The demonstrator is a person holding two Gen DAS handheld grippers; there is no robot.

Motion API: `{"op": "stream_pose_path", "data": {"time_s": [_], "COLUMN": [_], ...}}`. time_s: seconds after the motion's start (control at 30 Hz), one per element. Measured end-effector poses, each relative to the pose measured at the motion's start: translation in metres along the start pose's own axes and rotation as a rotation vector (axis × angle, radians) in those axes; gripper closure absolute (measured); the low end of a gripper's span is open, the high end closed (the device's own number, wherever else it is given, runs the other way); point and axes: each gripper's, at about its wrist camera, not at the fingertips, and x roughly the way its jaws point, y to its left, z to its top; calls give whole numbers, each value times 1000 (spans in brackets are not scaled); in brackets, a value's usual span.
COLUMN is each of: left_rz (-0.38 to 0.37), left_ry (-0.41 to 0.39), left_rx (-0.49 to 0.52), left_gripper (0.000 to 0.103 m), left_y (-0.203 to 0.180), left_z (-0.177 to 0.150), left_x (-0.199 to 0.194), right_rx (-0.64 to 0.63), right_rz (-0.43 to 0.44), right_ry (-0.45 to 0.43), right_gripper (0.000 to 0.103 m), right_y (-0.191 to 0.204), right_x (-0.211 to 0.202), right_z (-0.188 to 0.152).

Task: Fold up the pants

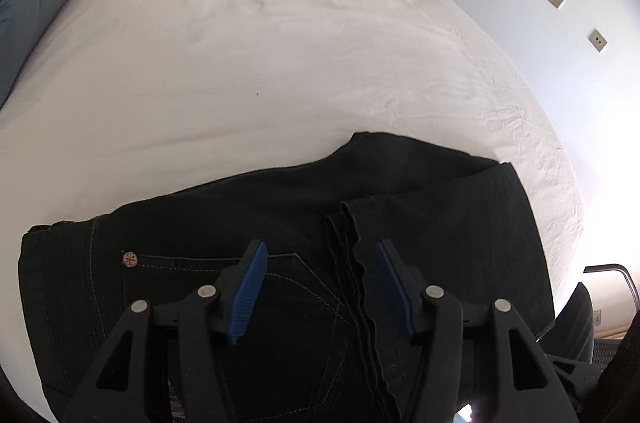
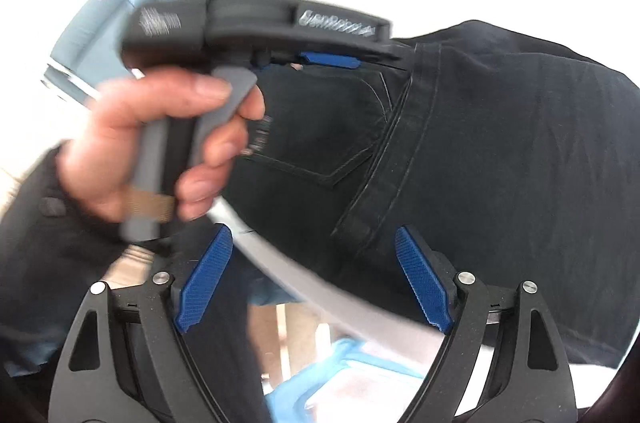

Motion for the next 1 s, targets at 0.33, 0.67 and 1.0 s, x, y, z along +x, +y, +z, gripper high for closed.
{"op": "stream_pose_path", "data": {"time_s": [0.33,0.67,1.0], "left_rz": [-32,49,21], "left_ry": [21,37,-71], "left_rx": [48,102,-2], "left_gripper": [37,23,18], "left_y": [-37,-50,-41], "left_z": [-61,-74,-78], "left_x": [10,27,6], "right_rx": [359,480,342], "right_rz": [312,326,371], "right_ry": [-207,-135,-10], "right_gripper": [19,27,26], "right_y": [-171,-280,-198], "right_x": [-107,-60,-56], "right_z": [38,56,-59]}}
